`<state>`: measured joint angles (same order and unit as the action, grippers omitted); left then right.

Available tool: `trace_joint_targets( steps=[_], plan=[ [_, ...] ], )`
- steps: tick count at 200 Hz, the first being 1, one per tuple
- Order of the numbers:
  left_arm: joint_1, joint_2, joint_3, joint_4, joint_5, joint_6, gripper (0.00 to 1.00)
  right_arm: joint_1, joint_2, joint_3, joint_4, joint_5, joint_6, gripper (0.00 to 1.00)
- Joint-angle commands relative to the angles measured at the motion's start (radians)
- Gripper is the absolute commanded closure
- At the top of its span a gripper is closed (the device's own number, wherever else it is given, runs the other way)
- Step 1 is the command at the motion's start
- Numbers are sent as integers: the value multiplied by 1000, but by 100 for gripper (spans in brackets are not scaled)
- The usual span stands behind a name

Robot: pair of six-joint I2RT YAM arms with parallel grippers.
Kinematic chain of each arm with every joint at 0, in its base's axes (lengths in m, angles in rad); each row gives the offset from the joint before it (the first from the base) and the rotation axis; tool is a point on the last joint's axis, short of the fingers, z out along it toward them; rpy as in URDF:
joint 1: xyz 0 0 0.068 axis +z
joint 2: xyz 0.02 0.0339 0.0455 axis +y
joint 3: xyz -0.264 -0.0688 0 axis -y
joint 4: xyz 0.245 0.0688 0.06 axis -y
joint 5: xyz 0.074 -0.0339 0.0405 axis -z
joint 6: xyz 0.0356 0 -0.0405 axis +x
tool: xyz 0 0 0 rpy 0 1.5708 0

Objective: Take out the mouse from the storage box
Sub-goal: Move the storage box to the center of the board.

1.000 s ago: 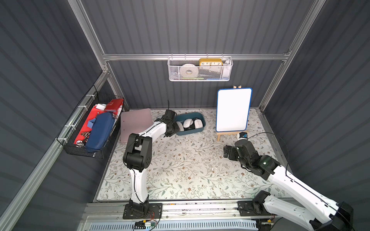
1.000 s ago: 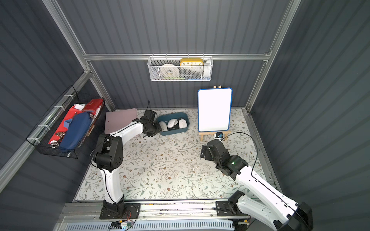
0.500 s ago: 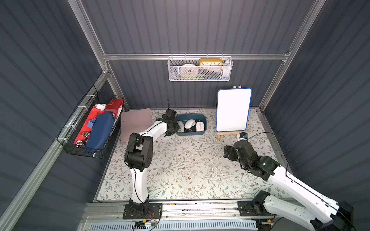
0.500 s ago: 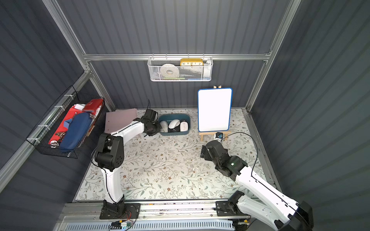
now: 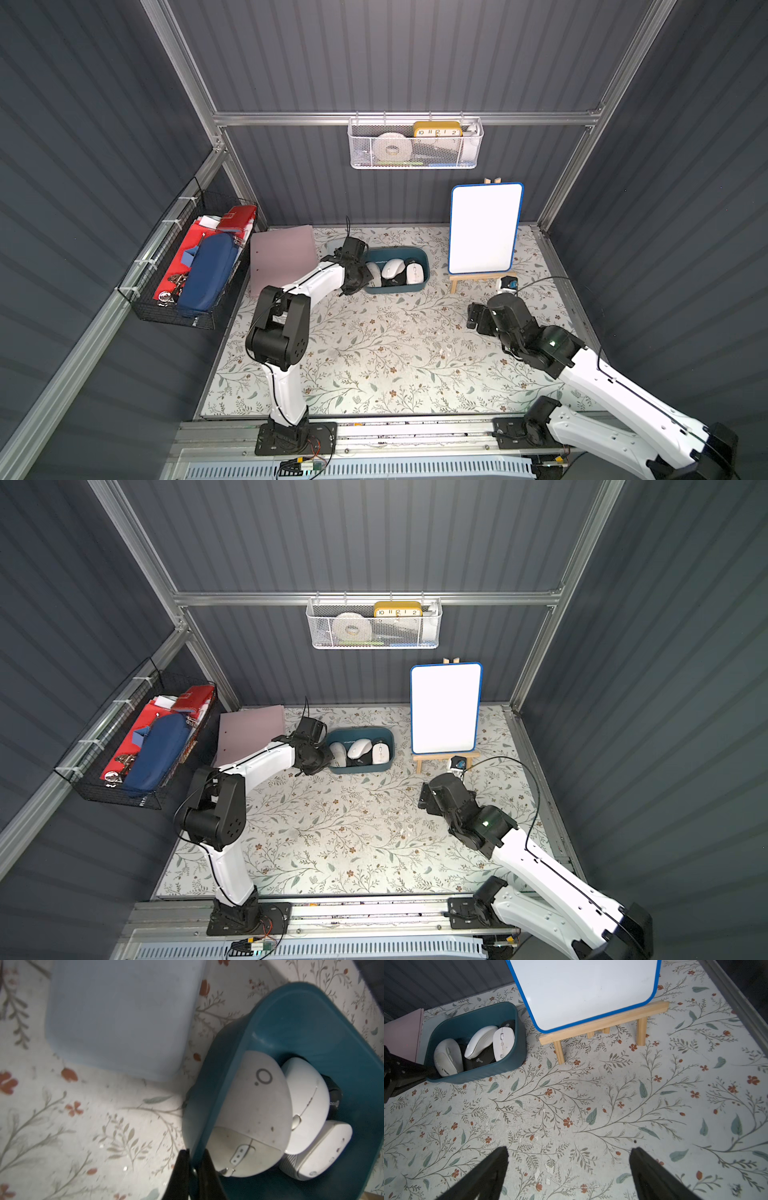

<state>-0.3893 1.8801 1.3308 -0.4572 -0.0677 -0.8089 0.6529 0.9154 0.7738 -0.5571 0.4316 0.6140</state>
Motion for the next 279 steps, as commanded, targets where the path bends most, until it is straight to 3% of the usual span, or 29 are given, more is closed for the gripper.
trace_joint_targets(
  steps=[1, 84, 165, 229, 279],
  plan=[
    [-48, -89, -69, -94, -7, -3, 95, 11, 26, 9, -39, -4, 29, 5],
    [-189, -367, -343, -54, 1, -179, 95, 43, 145, 9, 21, -46, 61, 5],
    [-301, -399, -422, -16, -43, -301, 94, 93, 231, 26, 51, -40, 72, 5],
    [-304, -440, -383, -59, -68, -258, 40, 122, 290, 106, 14, -56, 44, 5],
    [-295, -610, -397, -130, -251, -208, 23, 154, 494, 266, -76, -103, 28, 5]
  ],
)
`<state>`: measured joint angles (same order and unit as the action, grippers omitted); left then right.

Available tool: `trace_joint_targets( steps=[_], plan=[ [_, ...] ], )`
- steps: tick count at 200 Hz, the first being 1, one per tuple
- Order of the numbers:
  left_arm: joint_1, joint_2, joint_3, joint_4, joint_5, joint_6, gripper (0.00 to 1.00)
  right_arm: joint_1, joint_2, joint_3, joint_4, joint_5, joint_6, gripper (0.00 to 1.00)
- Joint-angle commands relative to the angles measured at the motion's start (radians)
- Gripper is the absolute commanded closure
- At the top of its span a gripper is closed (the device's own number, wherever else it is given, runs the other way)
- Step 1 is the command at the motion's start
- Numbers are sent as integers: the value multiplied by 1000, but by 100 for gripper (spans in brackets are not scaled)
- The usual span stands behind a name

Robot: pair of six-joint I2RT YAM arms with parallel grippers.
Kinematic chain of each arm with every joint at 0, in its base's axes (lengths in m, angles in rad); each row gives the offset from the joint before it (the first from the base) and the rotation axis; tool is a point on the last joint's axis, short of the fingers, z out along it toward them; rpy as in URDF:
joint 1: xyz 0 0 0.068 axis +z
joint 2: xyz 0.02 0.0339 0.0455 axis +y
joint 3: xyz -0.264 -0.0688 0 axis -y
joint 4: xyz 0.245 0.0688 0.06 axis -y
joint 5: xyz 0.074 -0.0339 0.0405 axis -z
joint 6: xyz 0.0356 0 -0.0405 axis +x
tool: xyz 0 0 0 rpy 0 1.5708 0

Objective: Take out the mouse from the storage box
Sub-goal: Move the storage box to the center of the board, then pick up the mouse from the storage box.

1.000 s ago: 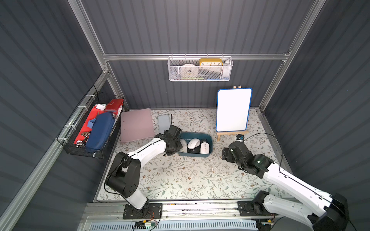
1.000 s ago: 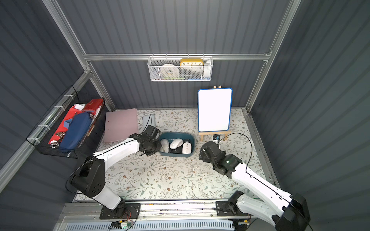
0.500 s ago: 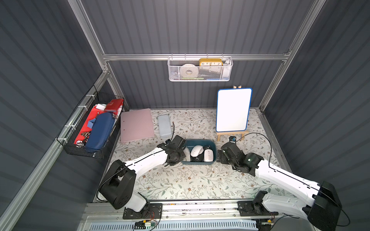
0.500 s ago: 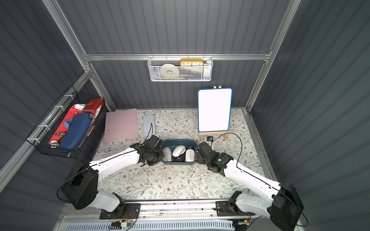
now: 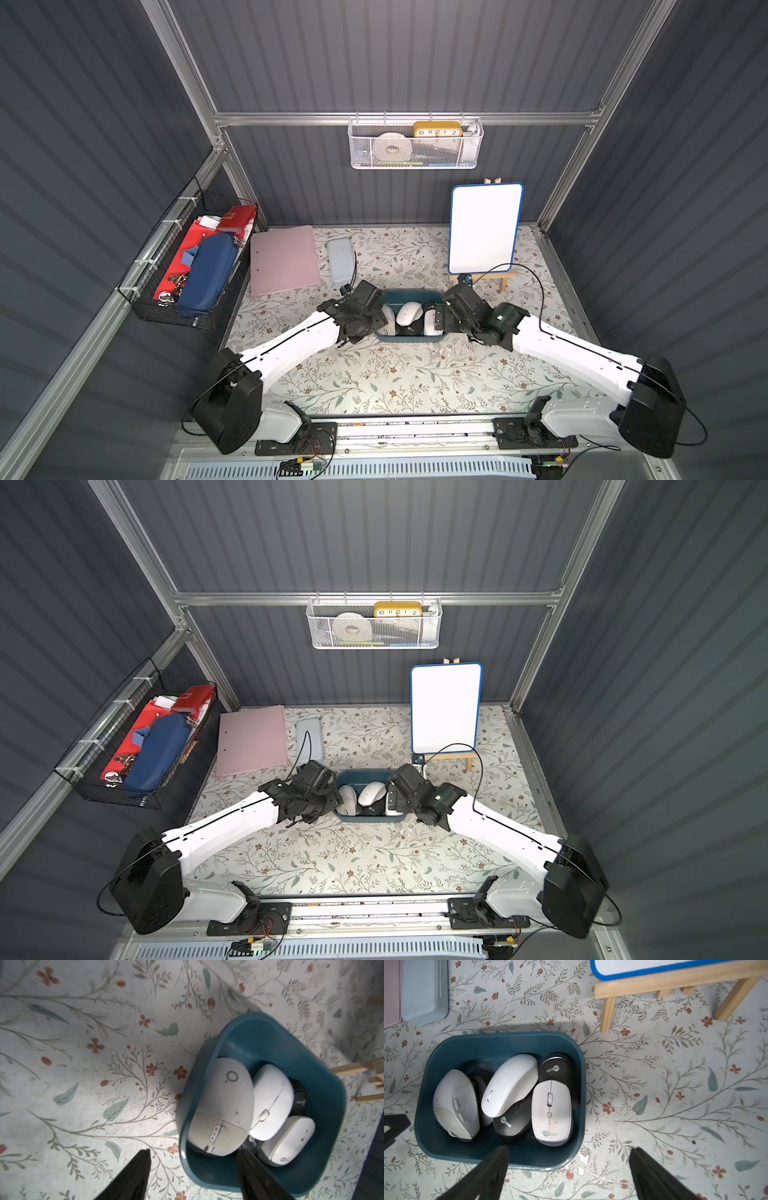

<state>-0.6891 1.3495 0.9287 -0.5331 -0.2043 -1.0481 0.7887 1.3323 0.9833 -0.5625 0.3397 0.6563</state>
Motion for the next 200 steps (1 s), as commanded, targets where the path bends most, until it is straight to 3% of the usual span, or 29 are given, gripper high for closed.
trace_joint_targets(
  steps=[1, 78, 151, 200],
  plan=[
    [5, -83, 3, -54, -117, 31, 22, 20, 80, 60, -72, -10, -14, 6],
    [8, -312, -164, 31, -213, -29, 7, 71, 343, 249, -174, 29, 33, 13],
    [8, -287, -184, 66, -192, -19, 5, 67, 490, 321, -254, 98, 101, 13],
    [8, -260, -186, 85, -176, -15, 4, 52, 515, 304, -212, 63, 94, 13]
  ],
)
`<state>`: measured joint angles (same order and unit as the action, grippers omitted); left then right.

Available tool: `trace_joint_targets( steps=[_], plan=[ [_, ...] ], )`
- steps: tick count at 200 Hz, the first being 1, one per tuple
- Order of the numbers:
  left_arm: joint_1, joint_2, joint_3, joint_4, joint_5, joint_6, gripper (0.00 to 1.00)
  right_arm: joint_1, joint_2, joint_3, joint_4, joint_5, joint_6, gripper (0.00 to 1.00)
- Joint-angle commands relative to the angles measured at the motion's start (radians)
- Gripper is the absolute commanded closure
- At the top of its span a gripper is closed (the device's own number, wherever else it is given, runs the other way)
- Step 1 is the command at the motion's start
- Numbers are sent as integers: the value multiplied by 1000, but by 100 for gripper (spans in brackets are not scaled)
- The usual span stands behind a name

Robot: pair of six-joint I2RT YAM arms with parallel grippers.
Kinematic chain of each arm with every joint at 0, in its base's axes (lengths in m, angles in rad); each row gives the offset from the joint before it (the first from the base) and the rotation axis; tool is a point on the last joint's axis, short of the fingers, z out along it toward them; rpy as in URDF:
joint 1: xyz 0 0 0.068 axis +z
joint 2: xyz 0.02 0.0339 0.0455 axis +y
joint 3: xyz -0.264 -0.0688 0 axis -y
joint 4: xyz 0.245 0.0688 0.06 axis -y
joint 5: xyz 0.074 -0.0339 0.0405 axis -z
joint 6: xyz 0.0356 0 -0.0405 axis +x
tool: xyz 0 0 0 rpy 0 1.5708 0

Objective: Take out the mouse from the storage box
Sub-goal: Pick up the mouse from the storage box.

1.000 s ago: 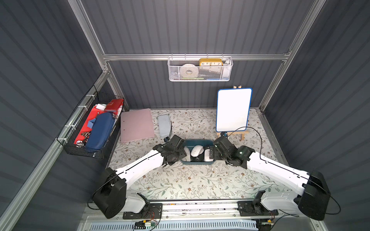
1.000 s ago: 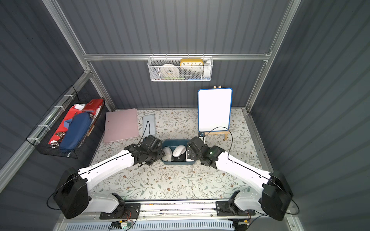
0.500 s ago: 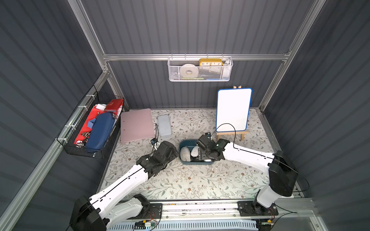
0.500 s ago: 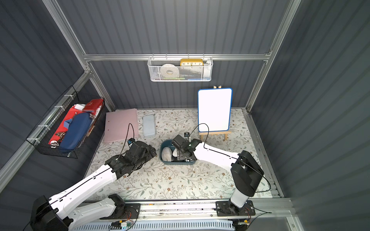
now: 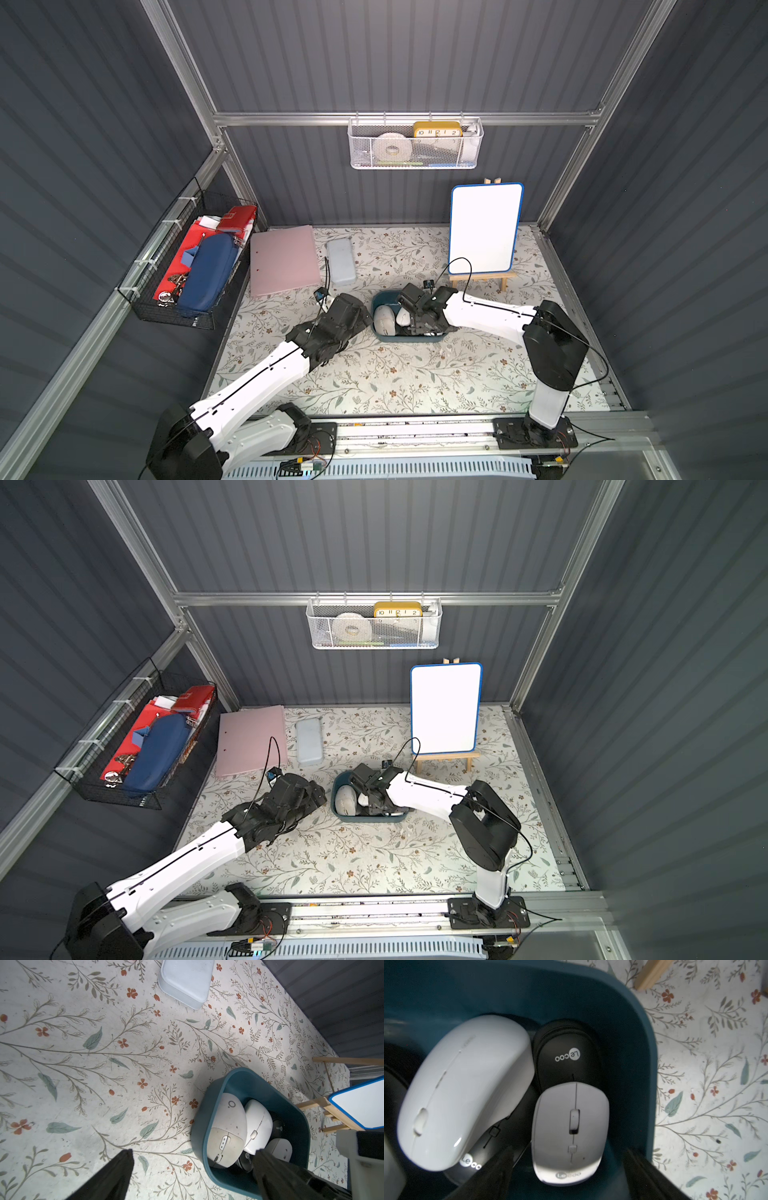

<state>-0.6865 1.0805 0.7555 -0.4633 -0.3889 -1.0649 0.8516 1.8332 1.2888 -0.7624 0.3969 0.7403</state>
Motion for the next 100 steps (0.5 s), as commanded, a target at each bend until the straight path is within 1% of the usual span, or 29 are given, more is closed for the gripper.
trace_joint_targets(
  steps=[1, 66, 100],
  plan=[
    [5, 10, -13, 15, 8, 2, 4, -12, 16, -1, -12, 5, 11, 13],
    [5, 17, -17, 31, 16, 2, 2, -40, 61, -12, 27, -18, 11, 12],
    [5, 16, -18, 32, 18, 2, 1, -46, 73, -15, 64, -40, -14, 11]
  ],
)
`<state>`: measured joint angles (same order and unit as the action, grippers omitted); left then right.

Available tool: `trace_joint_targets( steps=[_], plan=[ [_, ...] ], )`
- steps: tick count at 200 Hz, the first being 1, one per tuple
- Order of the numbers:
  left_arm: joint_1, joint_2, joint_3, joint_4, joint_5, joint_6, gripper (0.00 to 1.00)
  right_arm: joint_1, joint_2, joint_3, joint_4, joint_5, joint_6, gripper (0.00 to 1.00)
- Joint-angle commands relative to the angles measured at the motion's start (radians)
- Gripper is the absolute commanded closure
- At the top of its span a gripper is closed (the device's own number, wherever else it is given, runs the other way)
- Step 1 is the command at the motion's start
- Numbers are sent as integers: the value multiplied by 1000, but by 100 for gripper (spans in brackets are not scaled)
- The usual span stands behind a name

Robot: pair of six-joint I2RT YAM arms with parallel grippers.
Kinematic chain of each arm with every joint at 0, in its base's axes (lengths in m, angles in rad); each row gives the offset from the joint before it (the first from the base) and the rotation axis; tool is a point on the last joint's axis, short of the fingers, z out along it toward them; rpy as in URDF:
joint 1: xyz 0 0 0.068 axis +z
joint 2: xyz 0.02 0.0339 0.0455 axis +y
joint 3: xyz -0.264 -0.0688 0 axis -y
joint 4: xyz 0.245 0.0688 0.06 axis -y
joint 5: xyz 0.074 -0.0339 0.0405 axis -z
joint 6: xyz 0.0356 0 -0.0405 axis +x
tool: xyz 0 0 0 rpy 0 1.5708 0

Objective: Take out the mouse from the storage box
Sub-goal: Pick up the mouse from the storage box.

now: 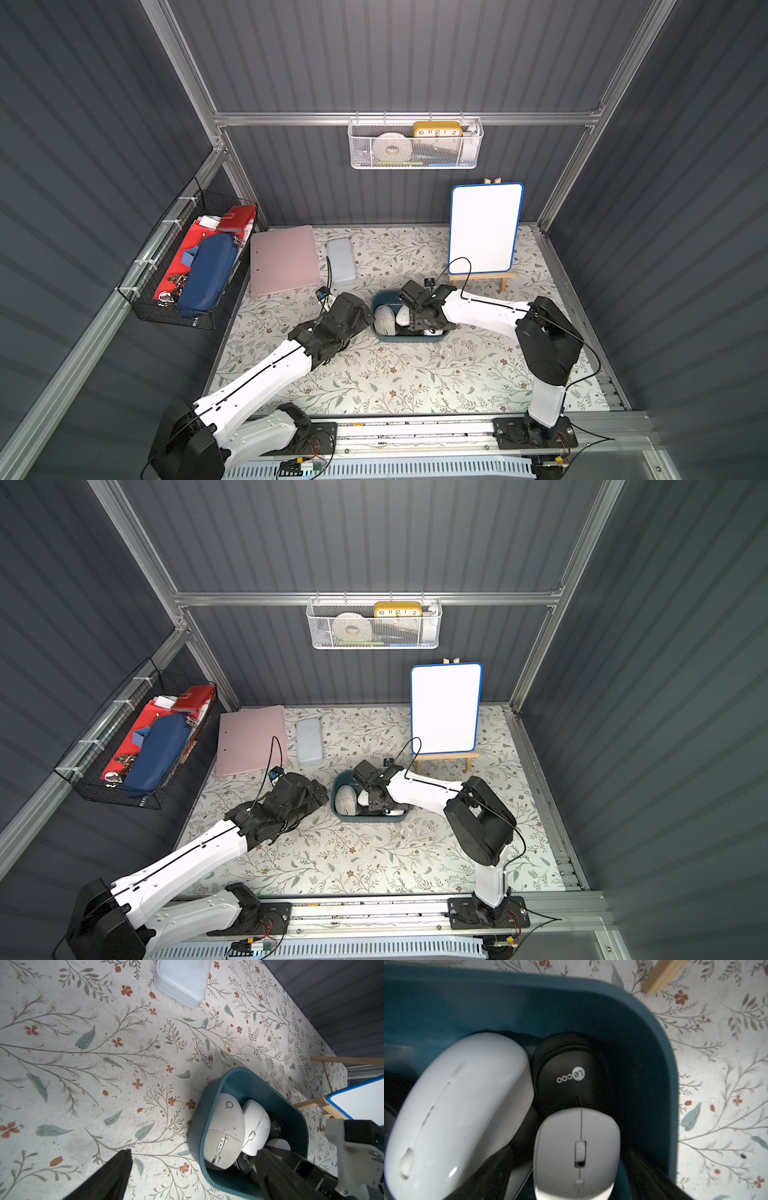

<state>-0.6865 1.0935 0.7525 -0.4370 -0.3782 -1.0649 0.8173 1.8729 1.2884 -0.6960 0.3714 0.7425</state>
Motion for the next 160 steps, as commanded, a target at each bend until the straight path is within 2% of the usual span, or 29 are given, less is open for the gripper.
trace_joint_targets(
  steps=[1, 39, 89, 160],
  plan=[
    [5, 4, -15, 6, 7, 2, 1, -12, 33, -14, 0, -17, -18, 11],
    [6, 13, -10, 7, 7, 3, 1, -11, 26, -14, 30, -77, -49, 17],
    [6, 32, 2, 7, 8, 10, 0, -12, -46, -58, 60, -67, -69, 23],
    [5, 39, 10, 5, 9, 17, 1, -31, -66, -119, 115, -87, -89, 32]
  ],
)
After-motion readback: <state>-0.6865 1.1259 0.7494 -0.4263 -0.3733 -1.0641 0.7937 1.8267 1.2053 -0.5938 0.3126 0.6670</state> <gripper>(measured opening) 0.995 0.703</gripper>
